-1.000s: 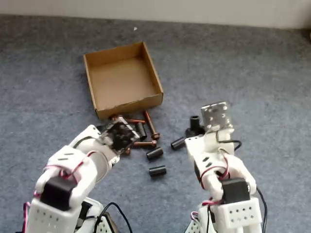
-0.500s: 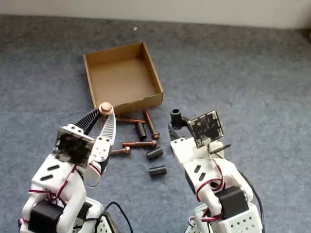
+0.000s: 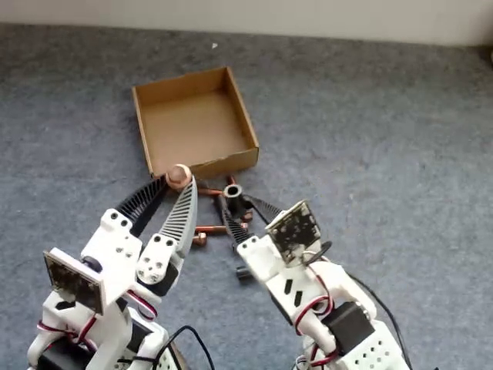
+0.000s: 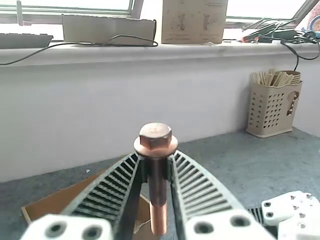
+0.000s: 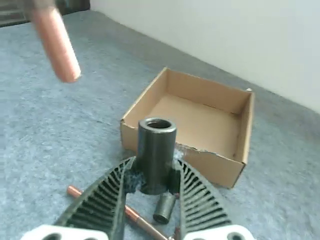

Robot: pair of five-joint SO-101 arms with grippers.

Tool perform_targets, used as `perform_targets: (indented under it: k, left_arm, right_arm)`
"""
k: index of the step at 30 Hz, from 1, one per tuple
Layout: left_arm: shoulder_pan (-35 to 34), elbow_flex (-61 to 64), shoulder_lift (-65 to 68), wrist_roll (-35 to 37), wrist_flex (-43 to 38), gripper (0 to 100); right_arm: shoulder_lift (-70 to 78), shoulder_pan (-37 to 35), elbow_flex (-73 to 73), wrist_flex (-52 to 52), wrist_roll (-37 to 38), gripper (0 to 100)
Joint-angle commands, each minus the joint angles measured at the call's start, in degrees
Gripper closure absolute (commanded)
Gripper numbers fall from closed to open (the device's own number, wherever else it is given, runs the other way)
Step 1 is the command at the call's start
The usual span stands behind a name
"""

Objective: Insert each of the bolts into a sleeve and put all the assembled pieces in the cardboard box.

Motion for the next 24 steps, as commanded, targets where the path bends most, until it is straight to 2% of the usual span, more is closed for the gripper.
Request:
perform_targets:
  k: [1,5,13,24]
  left_arm:
    - [1.80,-2.95,-0.40,1.05,-2.29,99]
    - [1.80,-2.95,-0.40,1.14,-5.01,99]
    - [3.74,-2.68,-0.48,5.01,-4.84,99]
    - [3.91,0.57,-0.57,5.01,-4.84,99]
  right_arm:
    - [-0.92,-3.38,-0.31,-2.86,4.31,99.4]
    - [-0.92,-7.08,0.04,-2.86,9.76,99.4]
    - [-0.92,-7.60,-0.40,-2.86,9.93,99.4]
    - [-1.01,-7.25,-2.15,-2.86,10.02,99.4]
